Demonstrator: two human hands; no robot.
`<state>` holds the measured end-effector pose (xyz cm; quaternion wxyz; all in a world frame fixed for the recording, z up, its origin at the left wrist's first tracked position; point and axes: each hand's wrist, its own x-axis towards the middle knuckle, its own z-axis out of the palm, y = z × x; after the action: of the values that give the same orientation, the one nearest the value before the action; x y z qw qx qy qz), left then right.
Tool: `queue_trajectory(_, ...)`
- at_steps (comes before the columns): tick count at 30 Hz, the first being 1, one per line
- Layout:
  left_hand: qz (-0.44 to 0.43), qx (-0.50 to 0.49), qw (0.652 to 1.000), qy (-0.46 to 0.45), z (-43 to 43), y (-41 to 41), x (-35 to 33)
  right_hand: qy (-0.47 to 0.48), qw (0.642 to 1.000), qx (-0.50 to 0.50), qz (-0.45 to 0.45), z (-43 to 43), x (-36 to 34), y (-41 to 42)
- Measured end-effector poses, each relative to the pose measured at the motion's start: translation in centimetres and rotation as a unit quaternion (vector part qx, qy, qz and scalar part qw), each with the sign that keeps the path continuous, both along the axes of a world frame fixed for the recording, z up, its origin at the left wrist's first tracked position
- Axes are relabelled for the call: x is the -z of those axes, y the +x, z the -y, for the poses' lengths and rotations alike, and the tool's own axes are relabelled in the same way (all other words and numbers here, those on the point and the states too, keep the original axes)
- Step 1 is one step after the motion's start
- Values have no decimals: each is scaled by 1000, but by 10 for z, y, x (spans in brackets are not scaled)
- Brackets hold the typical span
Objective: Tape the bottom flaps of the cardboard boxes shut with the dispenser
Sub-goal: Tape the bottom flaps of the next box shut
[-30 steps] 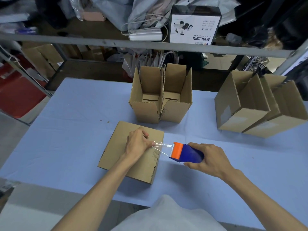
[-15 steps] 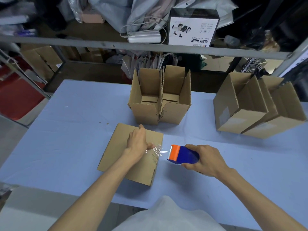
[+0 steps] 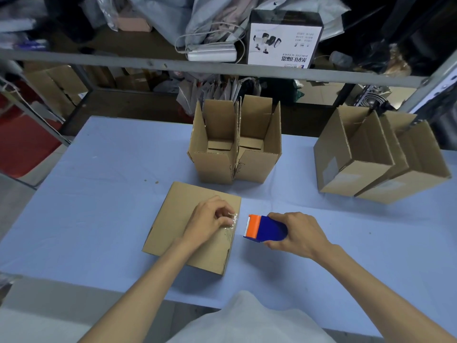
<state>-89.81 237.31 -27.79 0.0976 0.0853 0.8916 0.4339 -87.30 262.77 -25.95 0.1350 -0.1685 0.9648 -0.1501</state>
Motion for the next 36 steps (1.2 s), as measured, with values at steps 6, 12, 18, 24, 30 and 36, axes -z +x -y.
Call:
queue_trajectory(6,27,-5,999,27,3,-4,8,42,999,-11,20,14,-3,-10)
queue_trajectory(12,29,-5,999,26,3,-2,6,190,977,-93,15,47,-2,-18)
queue_trajectory(18,-60,120,981,-141,-2,-1,-2,97,994,11,-42,5,-25,-15)
queue_trajectory(24,-100,187,935,-284,-12,-5,-1,-2,997,55,-51,-7,-35,-7)
queue_trajectory(30,-53,109,966,-228,-27,-15,-9,-99,990,90,-53,-14,-36,4)
queue_trajectory(36,232,-138,939,211,-35,9,-45,-225,967,78,-85,-7,-47,19)
